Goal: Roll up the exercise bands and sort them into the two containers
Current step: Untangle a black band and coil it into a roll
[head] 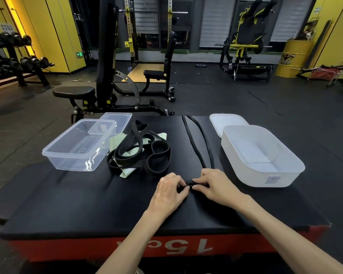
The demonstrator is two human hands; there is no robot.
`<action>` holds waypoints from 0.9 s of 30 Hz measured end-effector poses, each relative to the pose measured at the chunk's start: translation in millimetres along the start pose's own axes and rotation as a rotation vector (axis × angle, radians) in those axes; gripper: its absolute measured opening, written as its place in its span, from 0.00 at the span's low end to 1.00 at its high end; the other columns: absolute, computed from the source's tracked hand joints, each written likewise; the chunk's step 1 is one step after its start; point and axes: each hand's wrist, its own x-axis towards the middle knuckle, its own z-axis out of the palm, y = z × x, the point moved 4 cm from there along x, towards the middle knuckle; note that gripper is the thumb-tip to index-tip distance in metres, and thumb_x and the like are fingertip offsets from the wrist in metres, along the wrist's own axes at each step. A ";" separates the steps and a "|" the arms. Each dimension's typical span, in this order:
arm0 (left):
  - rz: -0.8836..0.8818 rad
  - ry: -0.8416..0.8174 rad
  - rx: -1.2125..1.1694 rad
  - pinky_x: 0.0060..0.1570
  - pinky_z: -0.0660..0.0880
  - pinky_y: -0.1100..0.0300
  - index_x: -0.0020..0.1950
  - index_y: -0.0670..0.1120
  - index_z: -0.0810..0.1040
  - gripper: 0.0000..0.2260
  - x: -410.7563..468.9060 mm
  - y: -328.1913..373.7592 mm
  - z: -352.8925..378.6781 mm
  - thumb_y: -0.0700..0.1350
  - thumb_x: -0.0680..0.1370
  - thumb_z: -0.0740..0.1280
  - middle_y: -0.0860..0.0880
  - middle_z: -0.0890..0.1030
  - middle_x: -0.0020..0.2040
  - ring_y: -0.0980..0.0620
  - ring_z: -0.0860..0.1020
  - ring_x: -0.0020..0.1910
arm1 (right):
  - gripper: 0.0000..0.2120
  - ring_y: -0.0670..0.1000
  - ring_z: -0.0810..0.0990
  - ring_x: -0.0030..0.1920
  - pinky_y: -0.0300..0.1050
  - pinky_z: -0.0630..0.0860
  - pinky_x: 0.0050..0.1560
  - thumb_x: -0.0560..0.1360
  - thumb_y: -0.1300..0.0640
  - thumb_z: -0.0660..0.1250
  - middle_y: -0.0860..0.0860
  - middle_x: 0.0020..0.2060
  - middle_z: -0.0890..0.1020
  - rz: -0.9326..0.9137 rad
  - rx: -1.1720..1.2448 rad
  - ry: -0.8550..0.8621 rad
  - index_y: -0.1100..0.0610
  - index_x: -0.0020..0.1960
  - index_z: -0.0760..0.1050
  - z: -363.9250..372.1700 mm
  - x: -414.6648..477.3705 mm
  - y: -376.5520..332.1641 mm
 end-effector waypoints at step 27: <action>-0.187 -0.116 -0.230 0.34 0.68 0.71 0.44 0.52 0.70 0.22 0.1 0.0 -11.8 0.49 0.61 0.81 0.55 0.73 0.37 0.59 0.69 0.31 | 0.08 0.47 0.78 0.38 0.42 0.74 0.42 0.69 0.66 0.70 0.45 0.36 0.80 0.001 0.210 -0.108 0.56 0.43 0.84 14.7 33.3 -19.6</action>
